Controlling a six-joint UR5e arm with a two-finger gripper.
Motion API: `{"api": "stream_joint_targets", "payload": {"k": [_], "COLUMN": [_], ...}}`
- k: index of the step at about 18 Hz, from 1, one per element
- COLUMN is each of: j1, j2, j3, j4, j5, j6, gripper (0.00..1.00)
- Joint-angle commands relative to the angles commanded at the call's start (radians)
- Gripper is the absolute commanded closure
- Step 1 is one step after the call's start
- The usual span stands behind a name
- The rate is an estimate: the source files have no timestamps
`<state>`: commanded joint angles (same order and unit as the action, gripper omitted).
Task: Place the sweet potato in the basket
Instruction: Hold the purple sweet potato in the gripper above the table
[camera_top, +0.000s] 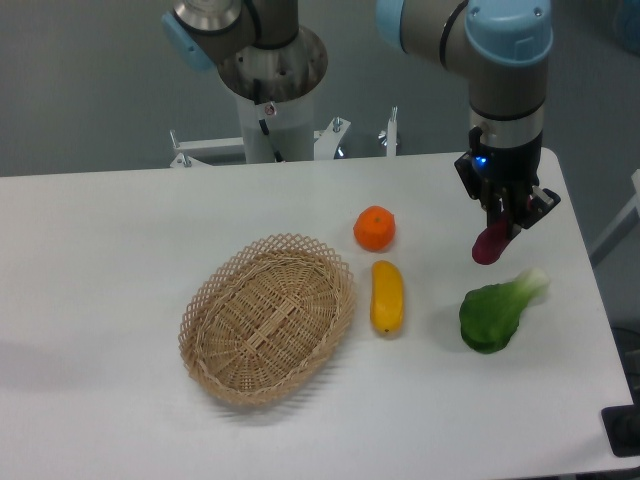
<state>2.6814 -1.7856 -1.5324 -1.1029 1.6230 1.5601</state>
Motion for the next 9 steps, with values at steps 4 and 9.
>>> {"api": "stream_joint_targets", "payload": {"k": [4, 9], "j1": [-0.003, -0.014], "j2": [0.003, 0.006], "j3": [-0.005, -0.018], "j4": [-0.006, -0.011], "j5": [0.002, -0.002], "j6": [-0.006, -0.067], "gripper": [0.74, 0.74]}}
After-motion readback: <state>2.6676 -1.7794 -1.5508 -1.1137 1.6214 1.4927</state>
